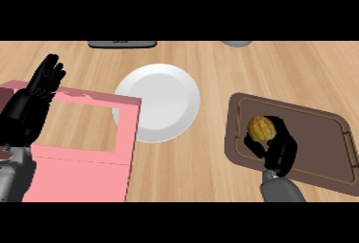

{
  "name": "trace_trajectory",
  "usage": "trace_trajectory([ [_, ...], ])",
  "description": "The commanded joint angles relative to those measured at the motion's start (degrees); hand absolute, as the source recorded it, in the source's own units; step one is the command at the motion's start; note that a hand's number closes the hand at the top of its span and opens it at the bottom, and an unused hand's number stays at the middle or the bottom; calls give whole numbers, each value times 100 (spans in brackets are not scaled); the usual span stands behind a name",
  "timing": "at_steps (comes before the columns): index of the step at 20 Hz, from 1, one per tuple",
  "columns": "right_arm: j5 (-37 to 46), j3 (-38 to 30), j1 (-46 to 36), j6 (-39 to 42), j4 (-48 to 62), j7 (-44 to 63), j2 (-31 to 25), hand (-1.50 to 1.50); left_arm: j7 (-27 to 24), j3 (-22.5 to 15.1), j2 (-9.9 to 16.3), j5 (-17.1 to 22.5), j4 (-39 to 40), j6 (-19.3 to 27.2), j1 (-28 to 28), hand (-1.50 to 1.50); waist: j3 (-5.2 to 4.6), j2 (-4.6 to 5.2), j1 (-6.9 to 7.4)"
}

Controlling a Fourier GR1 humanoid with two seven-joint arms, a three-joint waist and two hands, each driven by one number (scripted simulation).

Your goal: Pick the squash from the tray and place it in the plate

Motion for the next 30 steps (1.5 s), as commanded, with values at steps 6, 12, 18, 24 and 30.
trace_trajectory([
  [6,1094,581,-1470,-392,476,2489,228,150,53,-305,-167,-39,-21,-96,-355,0,91,145,459],
  [12,1989,553,-2718,109,1314,4248,230,150,22,-294,-192,32,56,-176,-505,0,94,181,667],
  [18,2570,764,-4148,1007,2437,6160,231,150,49,-497,-401,-34,158,-153,-666,0,130,239,814],
  [24,2299,532,-4636,277,3047,6637,230,-150,-87,-570,-459,-185,316,-135,-756,0,154,310,840],
  [30,1941,502,-4984,-627,3355,6064,230,-150,-74,-485,-491,-111,458,-168,-979,0,164,357,966],
])
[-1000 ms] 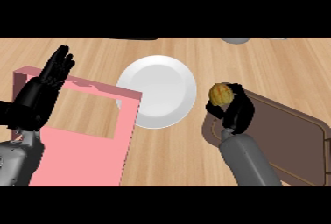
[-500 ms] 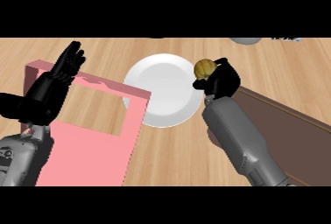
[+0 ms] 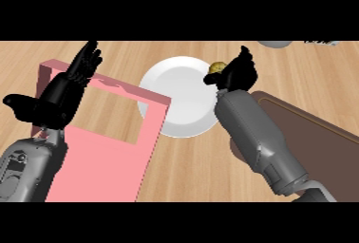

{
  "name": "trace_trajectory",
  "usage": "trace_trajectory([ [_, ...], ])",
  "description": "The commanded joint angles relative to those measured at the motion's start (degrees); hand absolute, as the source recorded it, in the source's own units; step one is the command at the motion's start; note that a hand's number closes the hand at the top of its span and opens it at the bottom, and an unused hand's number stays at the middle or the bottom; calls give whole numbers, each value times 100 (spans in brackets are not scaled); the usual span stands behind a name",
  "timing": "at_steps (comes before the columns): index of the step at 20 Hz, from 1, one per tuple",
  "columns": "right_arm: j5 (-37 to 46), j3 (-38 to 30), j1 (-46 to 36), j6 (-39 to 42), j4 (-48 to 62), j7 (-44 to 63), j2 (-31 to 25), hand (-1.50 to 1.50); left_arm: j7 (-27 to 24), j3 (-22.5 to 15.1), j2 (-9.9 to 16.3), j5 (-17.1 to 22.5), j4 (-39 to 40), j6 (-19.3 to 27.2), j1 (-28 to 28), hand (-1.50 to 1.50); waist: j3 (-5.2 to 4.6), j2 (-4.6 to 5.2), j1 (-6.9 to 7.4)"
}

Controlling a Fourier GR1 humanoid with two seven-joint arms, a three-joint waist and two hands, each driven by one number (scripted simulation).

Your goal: Pick the squash from the tray and place it in the plate

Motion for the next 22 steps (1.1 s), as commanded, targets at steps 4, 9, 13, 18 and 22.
trace_trajectory([
  [4,245,-98,-349,-1809,375,670,36,-150,24,31,35,52,-77,-77,105,0,2,-48,-19],
  [9,251,-235,-577,-2678,336,575,36,-150,-23,-15,-60,-90,105,35,-33,0,-1,-59,-132],
  [13,479,-150,-471,-3325,477,915,36,-150,212,105,-6,-55,-53,131,-42,0,-3,-155,-226],
  [18,618,47,-155,-3779,256,1126,37,-150,87,265,111,56,126,-31,128,0,-12,-244,-417],
  [22,710,352,295,-3795,-119,1428,37,-150,62,352,226,65,93,-89,323,0,-12,-313,-474],
])
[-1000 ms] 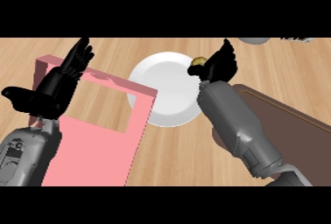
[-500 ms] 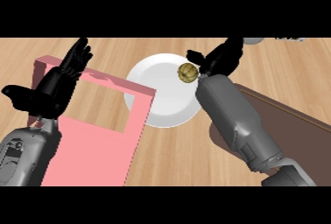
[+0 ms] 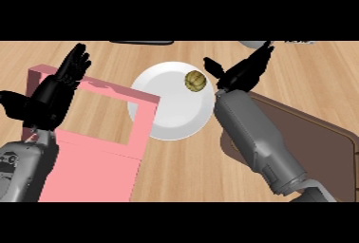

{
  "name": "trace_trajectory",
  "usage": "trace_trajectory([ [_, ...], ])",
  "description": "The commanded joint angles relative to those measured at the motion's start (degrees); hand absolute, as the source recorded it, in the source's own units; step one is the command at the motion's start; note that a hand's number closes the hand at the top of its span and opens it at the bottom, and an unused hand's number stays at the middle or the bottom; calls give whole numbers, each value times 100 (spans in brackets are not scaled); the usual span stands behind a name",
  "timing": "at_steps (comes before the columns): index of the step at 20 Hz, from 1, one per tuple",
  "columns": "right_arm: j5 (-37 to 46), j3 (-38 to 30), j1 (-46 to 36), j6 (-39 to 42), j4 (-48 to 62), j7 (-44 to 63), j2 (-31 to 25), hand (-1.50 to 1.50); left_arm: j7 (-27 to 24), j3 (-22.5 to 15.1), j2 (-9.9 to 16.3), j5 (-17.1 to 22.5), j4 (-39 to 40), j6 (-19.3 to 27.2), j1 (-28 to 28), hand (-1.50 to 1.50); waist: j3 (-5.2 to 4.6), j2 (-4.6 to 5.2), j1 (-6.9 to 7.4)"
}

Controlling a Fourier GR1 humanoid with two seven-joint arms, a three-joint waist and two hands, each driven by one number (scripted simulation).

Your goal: Pick the squash from the tray and place it in the plate

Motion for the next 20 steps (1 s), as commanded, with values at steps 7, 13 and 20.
trace_trajectory([
  [7,477,983,1452,-726,-1090,741,17,-150,128,118,34,61,-217,35,260,0,2,-138,-258],
  [13,805,1354,2484,-606,-2116,779,17,-150,-152,359,161,69,-94,23,527,0,-7,-137,-473],
  [20,1574,1588,3867,-148,-3336,622,17,-150,12,452,219,21,-217,139,529,0,-9,-137,-687],
])
